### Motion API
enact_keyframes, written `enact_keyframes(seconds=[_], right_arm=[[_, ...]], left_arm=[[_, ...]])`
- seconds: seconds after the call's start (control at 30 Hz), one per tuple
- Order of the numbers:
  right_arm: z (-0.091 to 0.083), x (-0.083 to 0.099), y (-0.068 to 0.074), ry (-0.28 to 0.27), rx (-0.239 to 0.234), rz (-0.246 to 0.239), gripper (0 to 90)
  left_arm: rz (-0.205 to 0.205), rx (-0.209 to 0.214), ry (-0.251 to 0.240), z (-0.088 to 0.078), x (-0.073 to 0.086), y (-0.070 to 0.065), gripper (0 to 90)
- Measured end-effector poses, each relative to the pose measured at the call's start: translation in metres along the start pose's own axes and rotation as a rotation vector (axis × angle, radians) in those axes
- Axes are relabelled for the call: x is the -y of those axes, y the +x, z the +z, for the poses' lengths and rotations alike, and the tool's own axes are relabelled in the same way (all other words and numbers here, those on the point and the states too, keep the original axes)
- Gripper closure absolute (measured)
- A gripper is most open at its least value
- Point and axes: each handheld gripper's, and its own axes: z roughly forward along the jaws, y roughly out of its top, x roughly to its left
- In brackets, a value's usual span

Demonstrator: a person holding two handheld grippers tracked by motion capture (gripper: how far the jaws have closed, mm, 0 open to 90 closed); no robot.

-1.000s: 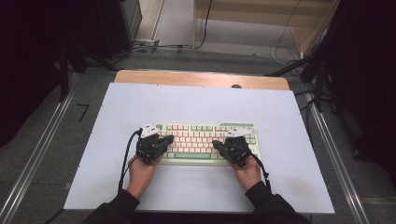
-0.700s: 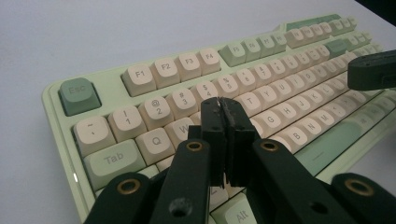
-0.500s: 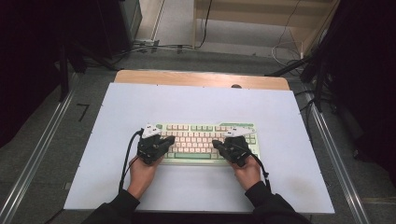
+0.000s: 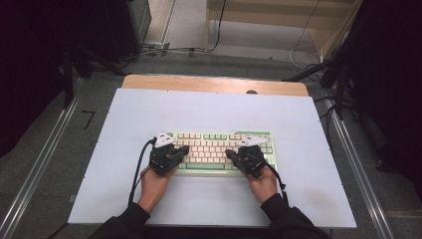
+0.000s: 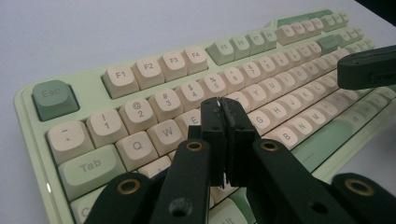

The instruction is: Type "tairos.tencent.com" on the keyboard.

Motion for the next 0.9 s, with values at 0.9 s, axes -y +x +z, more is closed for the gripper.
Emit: enact_keyframes(seconds=[0.9], right_arm=[[0.000, 0.000, 0.001, 0.000, 0.005, 0.002, 87.2]], left_arm=[[-0.003, 0.019, -0.011, 0.009, -0.011, -0.005, 89.3]])
